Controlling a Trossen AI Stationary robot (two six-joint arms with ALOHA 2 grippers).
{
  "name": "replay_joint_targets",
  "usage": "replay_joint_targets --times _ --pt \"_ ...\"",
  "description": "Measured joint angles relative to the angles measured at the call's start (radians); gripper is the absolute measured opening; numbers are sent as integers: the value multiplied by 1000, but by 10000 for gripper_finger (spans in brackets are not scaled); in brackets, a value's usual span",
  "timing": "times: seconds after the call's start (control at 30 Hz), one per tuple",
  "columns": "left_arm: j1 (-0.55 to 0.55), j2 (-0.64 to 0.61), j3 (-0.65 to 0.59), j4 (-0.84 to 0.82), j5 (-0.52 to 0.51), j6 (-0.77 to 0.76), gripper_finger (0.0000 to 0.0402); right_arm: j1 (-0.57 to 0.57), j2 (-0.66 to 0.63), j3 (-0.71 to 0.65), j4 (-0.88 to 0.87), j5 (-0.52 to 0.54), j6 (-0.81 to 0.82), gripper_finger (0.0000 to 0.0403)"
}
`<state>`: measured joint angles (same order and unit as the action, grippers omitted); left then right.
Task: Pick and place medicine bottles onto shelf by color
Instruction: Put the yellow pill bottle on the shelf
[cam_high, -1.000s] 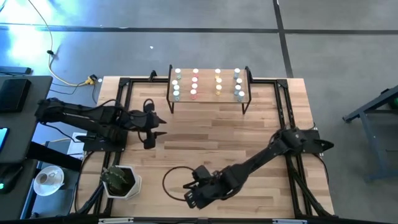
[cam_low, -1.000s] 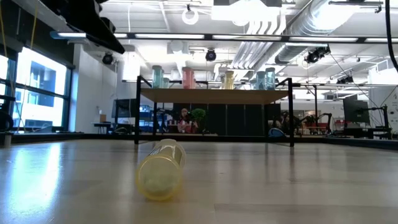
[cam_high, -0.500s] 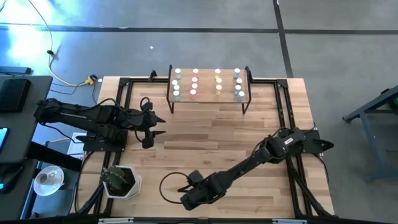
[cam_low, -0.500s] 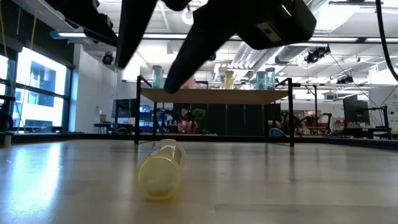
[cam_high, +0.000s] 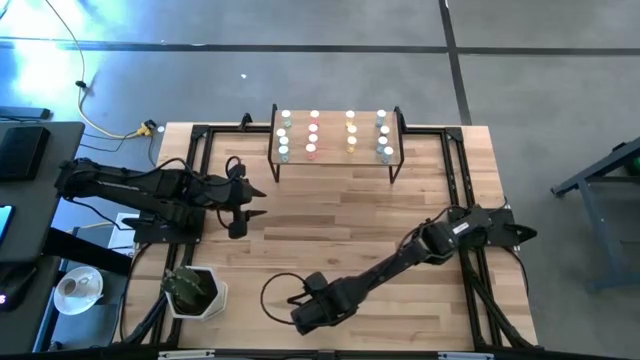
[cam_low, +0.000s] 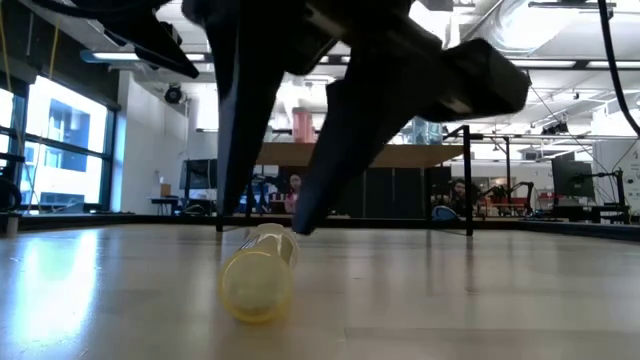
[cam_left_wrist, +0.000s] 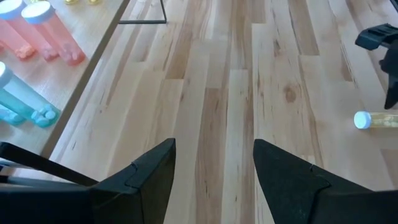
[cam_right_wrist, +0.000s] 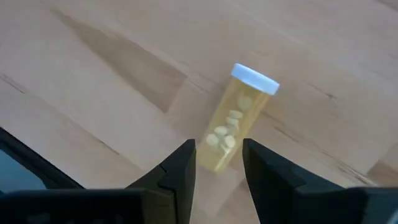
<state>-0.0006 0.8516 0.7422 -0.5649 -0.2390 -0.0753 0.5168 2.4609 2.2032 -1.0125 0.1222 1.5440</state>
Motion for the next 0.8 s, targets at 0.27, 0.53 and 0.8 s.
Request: replay_joint_targets --times 0.27,0.53,0.8 --pt "0 0 0 -5 0 0 207 -4 35 0 12 -28 11 124" --pt "0 0 0 -8 11 0 207 -7 57 3 14 -55 -7 119" --pt "0 0 0 -8 11 0 207 -4 55 8 11 -50 -84 63"
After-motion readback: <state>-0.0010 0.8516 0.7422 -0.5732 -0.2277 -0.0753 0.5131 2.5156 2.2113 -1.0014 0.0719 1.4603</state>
